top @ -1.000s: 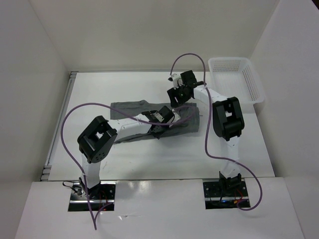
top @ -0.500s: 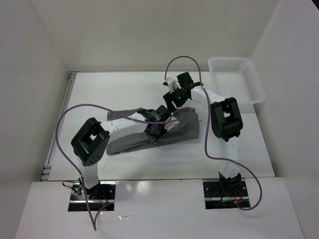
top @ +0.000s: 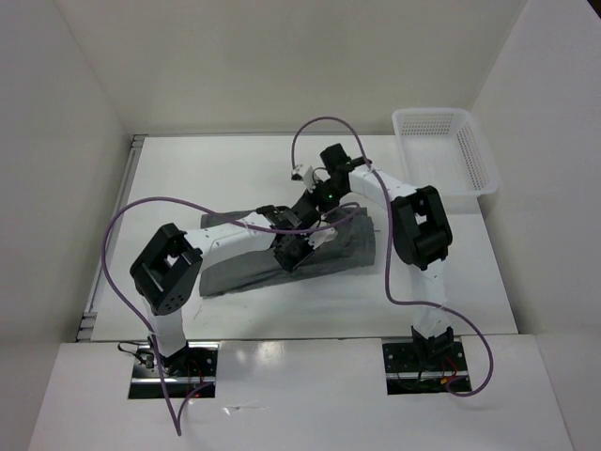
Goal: Fold and stack the shorts
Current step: Fold the shorts
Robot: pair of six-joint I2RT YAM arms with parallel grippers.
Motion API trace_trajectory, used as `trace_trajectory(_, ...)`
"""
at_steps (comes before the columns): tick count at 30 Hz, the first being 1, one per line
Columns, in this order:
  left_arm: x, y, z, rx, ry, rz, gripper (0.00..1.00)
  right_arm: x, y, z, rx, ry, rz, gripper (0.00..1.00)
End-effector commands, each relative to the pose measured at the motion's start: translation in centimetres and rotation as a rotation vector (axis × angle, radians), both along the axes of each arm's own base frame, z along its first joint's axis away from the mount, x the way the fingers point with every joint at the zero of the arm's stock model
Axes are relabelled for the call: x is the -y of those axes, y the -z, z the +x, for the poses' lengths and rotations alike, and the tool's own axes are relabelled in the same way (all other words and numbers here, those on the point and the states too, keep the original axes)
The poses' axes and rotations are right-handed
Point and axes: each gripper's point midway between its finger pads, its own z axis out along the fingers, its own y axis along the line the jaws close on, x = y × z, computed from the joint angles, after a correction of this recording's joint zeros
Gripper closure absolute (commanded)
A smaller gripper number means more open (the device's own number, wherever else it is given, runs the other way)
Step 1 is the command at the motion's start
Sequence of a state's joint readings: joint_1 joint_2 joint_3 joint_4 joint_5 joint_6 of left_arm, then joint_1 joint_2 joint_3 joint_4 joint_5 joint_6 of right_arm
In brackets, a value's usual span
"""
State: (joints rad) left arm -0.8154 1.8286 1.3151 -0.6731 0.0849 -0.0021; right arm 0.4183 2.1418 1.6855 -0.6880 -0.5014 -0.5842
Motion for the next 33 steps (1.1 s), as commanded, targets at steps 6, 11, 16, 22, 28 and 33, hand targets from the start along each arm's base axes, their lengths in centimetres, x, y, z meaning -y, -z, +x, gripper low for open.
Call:
trace_trajectory(6, 0.0, -1.5, -1.1, -0.011, 0.020, -0.037, 1.00, 0.6, 2.9, -0.8, 0.096, 0.068, -0.188, 0.27)
trace_trajectory(11, 0.0, -1.5, -1.2, -0.011, 0.021, -0.037, 1.00, -0.4, 1.8, 1.5, 0.134, 0.166, -0.152, 0.73)
trace_trajectory(16, 0.8, -1.9, -1.6, -0.011, 0.044, -0.051, 1.00, -1.7, 0.7, 4.3, 0.159, 0.309, -0.086, 1.00)
trace_trajectory(22, 1.4, -0.8, -2.2, -0.066, 0.057, -0.056, 1.00, -2.6, -0.2, 7.0, 0.213, 0.410, -0.067, 1.00)
trace_trajectory(28, 2.1, -0.4, -1.8, -0.070, 0.060, -0.064, 1.00, -2.4, 0.0, 7.7, 0.247, 0.461, -0.085, 1.00)
trace_trajectory(33, 3.6, -0.8, -1.1, -0.052, 0.074, -0.096, 0.90, -2.4, -1.1, 7.9, 0.262, 0.477, -0.074, 0.66)
